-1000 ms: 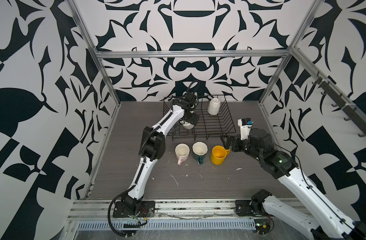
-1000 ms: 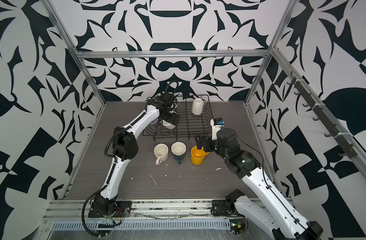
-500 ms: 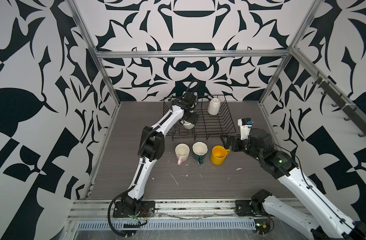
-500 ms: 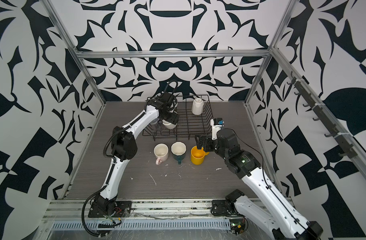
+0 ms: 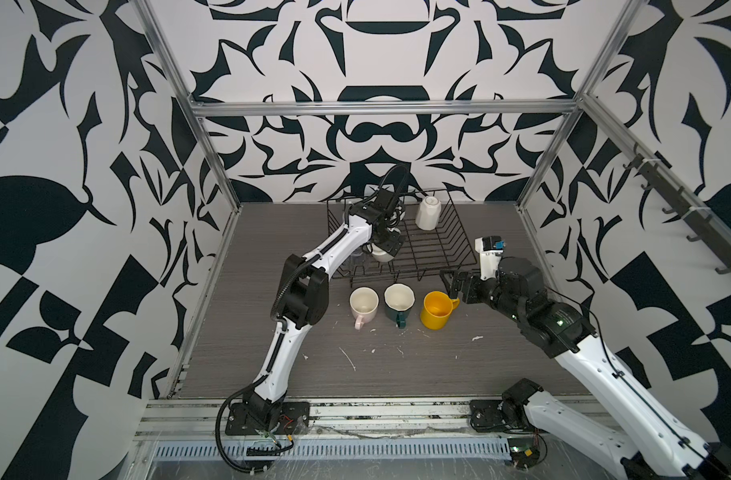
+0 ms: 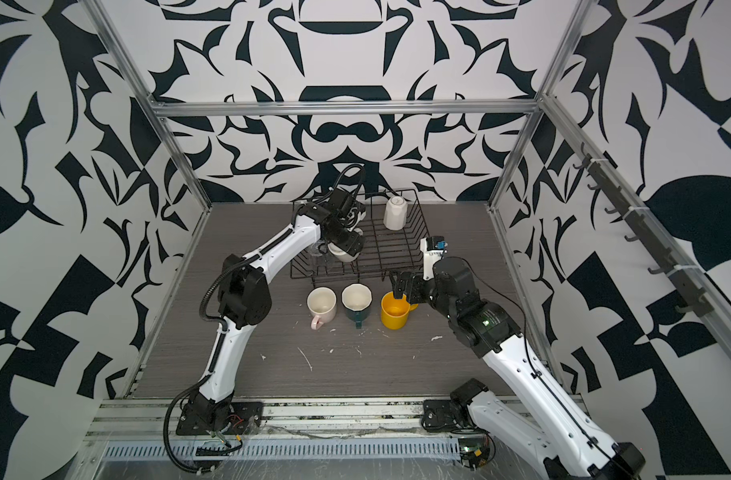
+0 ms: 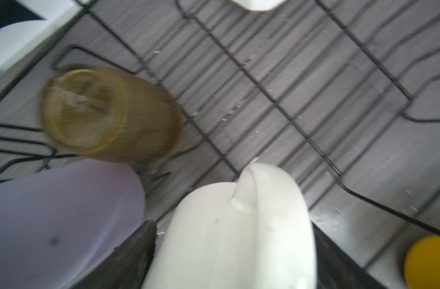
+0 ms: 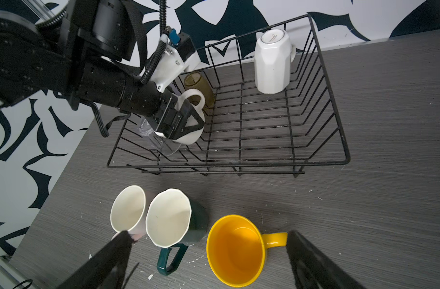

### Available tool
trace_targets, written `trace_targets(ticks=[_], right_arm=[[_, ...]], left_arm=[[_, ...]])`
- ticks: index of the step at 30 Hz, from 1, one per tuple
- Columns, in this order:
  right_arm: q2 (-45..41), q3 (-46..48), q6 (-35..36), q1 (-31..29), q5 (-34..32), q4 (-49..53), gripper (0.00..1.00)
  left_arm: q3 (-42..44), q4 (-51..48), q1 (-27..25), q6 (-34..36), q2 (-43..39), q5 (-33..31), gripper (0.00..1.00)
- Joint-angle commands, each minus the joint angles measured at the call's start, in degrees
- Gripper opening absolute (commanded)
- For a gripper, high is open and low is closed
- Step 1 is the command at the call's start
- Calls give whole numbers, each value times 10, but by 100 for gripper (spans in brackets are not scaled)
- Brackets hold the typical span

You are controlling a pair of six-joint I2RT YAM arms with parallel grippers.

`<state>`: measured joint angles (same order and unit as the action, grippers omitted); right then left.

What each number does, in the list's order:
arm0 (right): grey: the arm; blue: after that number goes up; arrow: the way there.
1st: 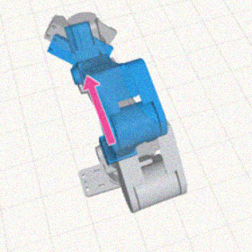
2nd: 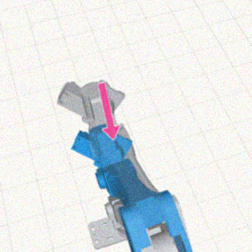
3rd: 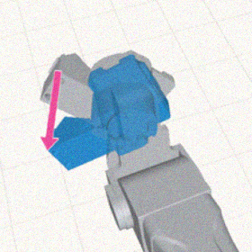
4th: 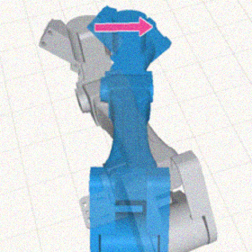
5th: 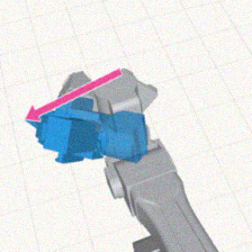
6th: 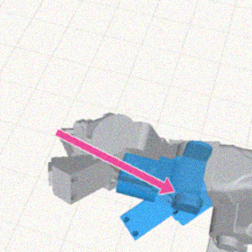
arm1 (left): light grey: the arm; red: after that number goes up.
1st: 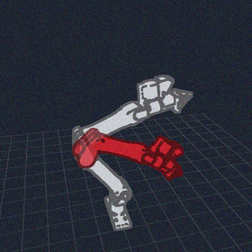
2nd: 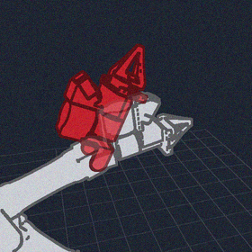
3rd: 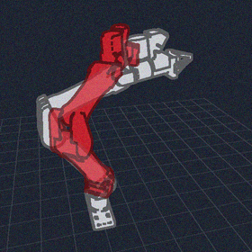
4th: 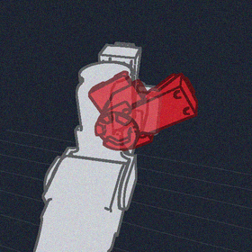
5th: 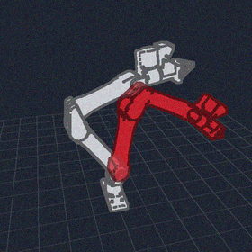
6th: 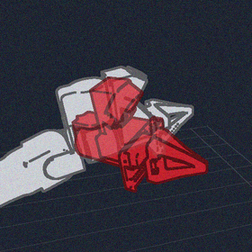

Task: Load the cups into the dish rack
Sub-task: 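Lower the red-lined mug into the rack beside the clear glass with the left gripper, then open the left gripper and raise it while the right reaches toward the yellow mug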

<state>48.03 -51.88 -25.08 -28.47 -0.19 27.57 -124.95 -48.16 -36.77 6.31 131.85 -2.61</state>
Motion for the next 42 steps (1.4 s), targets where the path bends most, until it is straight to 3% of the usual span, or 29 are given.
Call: trace_targets(ticks=[1, 13, 16, 28, 36, 42], right_arm=[[-12, -2, 4, 4, 2, -18, 99], [-16, -2, -1, 3, 6, -17, 98], [-16, -1, -2, 4, 7, -16, 98], [-20, 1, -3, 3, 7, -16, 98], [-19, -8, 8, 4, -2, -1, 98], [-6, -32, 32, 4, -33, 54, 97]], left_arm=[[10, 12, -10, 48, -36, 17, 79], [15, 12, -11, 64, -23, -7, 84], [14, 12, -11, 64, -19, -11, 91], [5, 34, -11, 53, -11, -27, 98], [55, 114, -10, 18, -85, -19, 100], [154, 231, 4, -46, -197, -18, 100]])
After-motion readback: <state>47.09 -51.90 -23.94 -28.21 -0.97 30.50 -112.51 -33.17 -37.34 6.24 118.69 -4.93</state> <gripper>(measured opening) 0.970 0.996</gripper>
